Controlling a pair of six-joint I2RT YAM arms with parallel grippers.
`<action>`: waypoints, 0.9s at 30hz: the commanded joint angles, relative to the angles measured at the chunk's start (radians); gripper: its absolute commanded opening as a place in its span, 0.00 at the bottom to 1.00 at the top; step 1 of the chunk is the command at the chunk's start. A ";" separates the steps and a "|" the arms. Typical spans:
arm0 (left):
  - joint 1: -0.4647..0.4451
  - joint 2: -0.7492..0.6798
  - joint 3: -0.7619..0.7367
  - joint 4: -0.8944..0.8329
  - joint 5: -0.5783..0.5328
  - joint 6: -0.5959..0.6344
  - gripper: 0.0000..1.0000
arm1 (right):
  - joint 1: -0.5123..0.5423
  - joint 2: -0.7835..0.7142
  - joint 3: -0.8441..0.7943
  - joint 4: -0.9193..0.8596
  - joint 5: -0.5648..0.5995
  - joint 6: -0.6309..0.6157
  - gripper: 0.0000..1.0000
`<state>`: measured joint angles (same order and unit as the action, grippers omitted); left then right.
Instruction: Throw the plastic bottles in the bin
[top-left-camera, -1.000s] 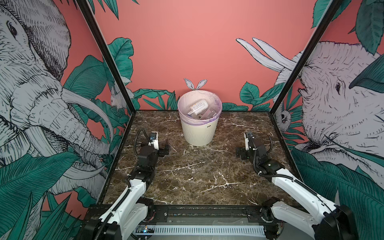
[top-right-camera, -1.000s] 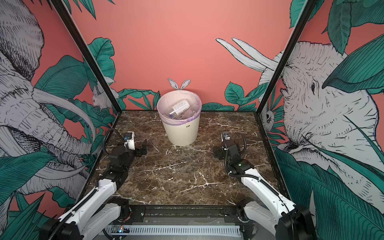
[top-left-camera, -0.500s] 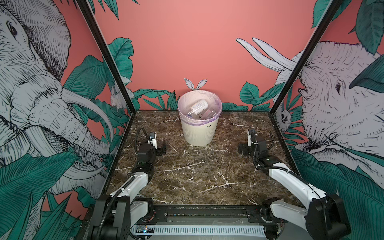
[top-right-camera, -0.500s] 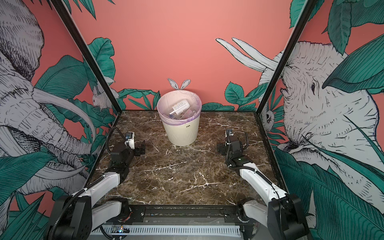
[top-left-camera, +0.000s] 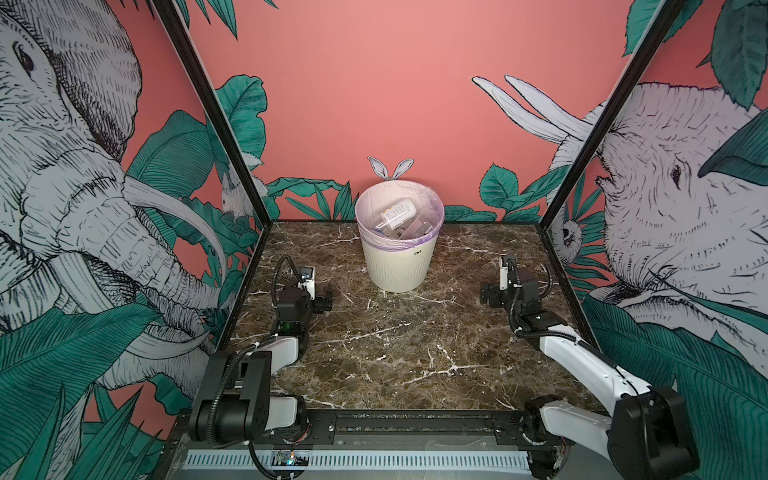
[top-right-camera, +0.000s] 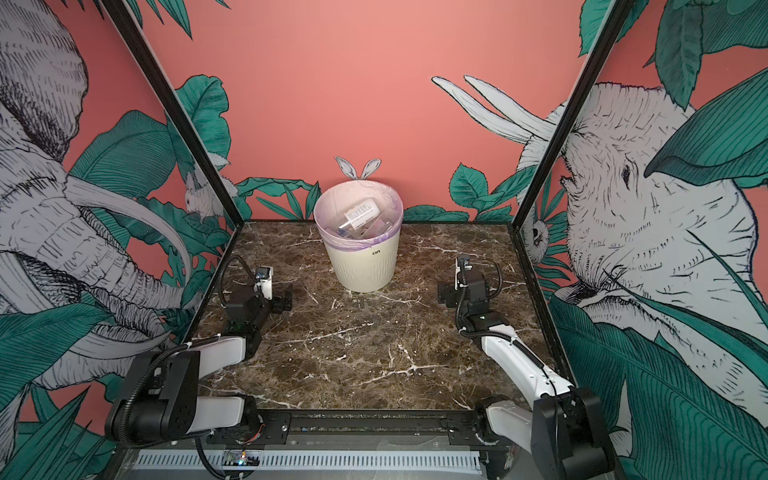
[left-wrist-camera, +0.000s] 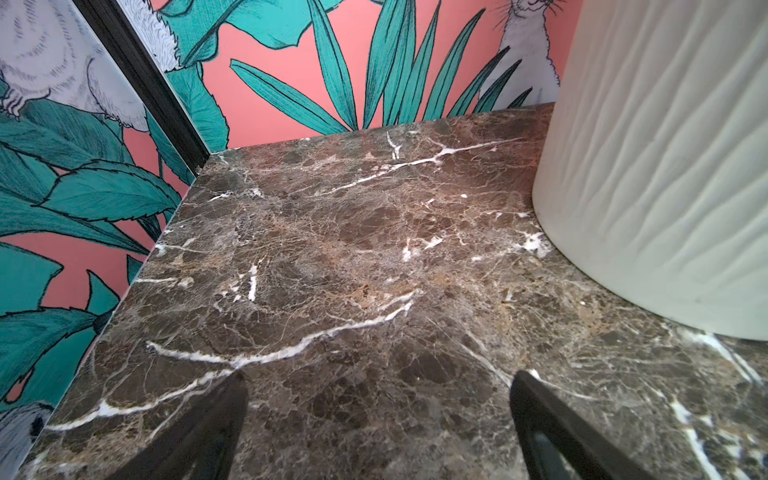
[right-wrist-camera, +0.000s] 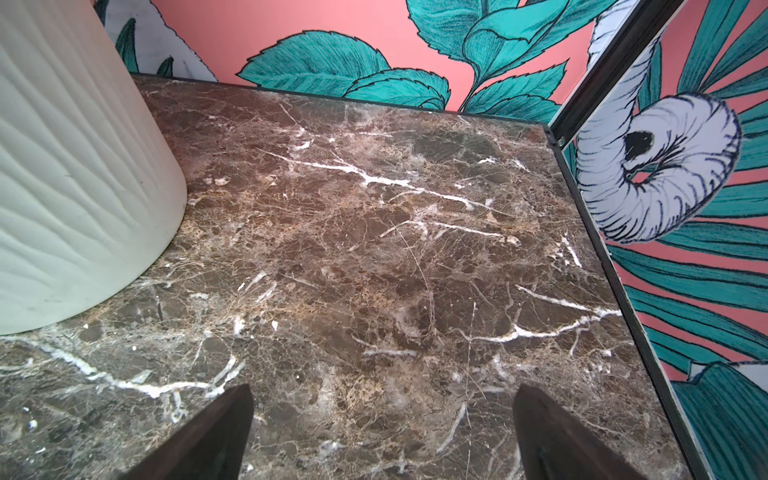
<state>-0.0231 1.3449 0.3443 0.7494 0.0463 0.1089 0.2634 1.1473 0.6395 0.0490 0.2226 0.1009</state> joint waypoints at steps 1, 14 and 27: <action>0.037 0.030 0.015 0.075 0.089 -0.005 1.00 | -0.008 0.008 -0.013 0.055 -0.020 -0.006 1.00; 0.084 0.164 0.086 0.069 0.240 -0.004 0.99 | -0.072 0.042 -0.051 0.151 -0.071 -0.020 1.00; 0.076 0.164 0.047 0.136 0.123 -0.038 1.00 | -0.132 0.114 -0.083 0.291 -0.063 -0.045 1.00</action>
<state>0.0532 1.5173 0.4175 0.8207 0.1970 0.0818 0.1406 1.2579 0.5732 0.2577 0.1658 0.0704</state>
